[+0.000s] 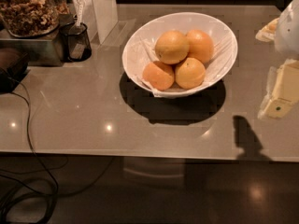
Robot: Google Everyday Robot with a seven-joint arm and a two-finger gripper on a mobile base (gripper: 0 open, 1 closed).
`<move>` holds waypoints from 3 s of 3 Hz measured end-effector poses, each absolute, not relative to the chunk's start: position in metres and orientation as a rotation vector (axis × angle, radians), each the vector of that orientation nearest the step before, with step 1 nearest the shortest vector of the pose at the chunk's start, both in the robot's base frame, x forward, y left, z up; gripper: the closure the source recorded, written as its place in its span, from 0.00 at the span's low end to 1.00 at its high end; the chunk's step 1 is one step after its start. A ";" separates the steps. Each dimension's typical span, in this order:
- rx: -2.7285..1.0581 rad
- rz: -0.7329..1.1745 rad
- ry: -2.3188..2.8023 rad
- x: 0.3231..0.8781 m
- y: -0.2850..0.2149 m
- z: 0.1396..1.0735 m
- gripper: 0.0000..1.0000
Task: Pick orange from white bowl
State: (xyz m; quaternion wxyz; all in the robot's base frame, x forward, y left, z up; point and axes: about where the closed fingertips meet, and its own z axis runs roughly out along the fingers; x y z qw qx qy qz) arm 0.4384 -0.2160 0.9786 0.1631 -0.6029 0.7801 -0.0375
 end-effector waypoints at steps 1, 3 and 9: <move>-1.720 -0.107 2.225 0.438 -0.216 0.979 0.00; -1.750 -0.037 2.095 0.467 -0.190 0.996 0.00; -1.919 0.430 1.675 0.605 -0.069 0.956 0.00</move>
Offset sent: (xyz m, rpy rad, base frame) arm 0.0135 0.0059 0.0087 0.0581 -0.0064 0.0121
